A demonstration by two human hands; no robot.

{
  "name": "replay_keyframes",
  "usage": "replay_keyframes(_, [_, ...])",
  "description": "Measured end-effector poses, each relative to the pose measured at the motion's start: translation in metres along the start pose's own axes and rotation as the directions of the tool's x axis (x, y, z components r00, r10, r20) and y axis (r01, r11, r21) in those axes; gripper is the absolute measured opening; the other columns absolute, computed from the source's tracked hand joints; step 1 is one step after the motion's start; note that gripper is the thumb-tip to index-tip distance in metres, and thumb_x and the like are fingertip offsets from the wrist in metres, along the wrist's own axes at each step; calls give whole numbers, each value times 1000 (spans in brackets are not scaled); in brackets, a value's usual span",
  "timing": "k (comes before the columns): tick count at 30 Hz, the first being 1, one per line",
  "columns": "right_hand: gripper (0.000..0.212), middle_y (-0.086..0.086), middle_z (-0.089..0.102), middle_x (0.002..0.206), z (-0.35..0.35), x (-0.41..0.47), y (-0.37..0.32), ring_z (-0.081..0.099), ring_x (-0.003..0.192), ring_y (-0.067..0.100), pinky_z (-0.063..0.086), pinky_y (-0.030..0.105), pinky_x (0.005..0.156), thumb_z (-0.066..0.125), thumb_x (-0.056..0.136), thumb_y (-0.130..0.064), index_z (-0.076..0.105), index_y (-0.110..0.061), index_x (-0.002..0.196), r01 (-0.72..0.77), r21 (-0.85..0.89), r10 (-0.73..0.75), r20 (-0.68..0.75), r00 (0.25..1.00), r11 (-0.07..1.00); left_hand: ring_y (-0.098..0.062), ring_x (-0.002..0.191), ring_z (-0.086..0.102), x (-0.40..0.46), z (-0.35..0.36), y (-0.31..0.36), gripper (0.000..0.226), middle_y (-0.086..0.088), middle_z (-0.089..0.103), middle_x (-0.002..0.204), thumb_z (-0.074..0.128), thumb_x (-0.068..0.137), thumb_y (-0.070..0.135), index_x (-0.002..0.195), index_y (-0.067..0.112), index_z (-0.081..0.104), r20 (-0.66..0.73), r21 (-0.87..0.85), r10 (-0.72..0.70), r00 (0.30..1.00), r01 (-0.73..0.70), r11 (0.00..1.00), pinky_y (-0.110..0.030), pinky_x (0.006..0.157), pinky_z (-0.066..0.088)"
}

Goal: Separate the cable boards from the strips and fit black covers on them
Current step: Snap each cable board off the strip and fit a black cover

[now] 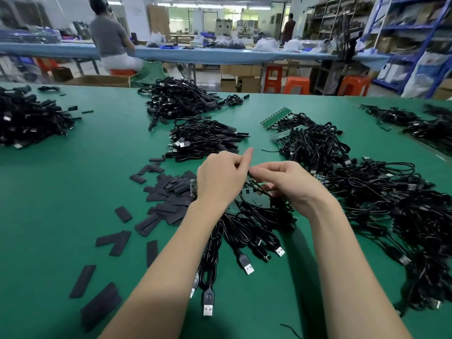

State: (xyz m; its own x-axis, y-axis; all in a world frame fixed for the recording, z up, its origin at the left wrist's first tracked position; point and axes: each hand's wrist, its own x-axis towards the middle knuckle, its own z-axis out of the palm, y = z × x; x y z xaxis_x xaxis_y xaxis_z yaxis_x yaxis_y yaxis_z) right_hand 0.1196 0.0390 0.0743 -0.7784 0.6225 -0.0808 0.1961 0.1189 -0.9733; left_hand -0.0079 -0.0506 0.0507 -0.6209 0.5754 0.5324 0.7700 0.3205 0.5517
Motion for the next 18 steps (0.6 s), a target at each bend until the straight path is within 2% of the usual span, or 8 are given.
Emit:
replay_keyframes(2, [25,-7,72,77,-3,-2,-4,59,57,1,45,15,54,80,83,-35,79,-13,95,-2,-43,3,21,1000,999,-15,43,42,-1,2,0,69,4,38,38,43,99,59,45,17,43,9,-43,-43,999,43,998,-27,47,25])
replay_keyframes(5, [22,-8,75,76,-5,-3,-9,59,60,1,43,19,61,87,74,-41,80,-23,85,-4,-144,6,14,1000,990,-13,46,42,-2,4,-2,61,6,38,39,45,100,56,47,28,50,40,-134,-92,995,97,986,-29,49,24])
replay_keyframes(8, [18,-6,69,66,0,-1,-9,51,55,3,39,19,62,89,71,-35,82,-22,82,-50,-18,50,15,999,999,-15,42,35,-1,7,-4,64,5,33,37,48,101,51,43,25,47,60,-242,-132,989,143,960,-30,51,23])
replay_keyframes(11, [19,-3,72,70,2,-1,-8,57,52,2,46,13,53,87,73,-21,81,-12,88,-120,141,112,62,992,983,-15,41,32,-2,8,-3,66,4,28,37,49,101,48,42,20,42,72,-279,-153,986,167,945,-31,53,24])
replay_keyframes(15, [11,-3,70,70,0,0,-8,56,51,1,47,12,54,82,79,-15,80,-11,89,-147,198,130,97,987,969,-13,40,24,-3,8,0,70,6,22,38,52,101,44,40,17,30,103,-399,-150,983,179,899,-32,56,24])
replay_keyframes(18, [21,-4,66,69,0,-2,-8,54,50,0,46,11,52,81,73,-16,79,-9,93,-151,231,127,117,985,961,-12,39,22,-4,8,3,71,9,19,39,53,101,42,39,17,27,133,-461,-160,978,204,864,-32,57,24])
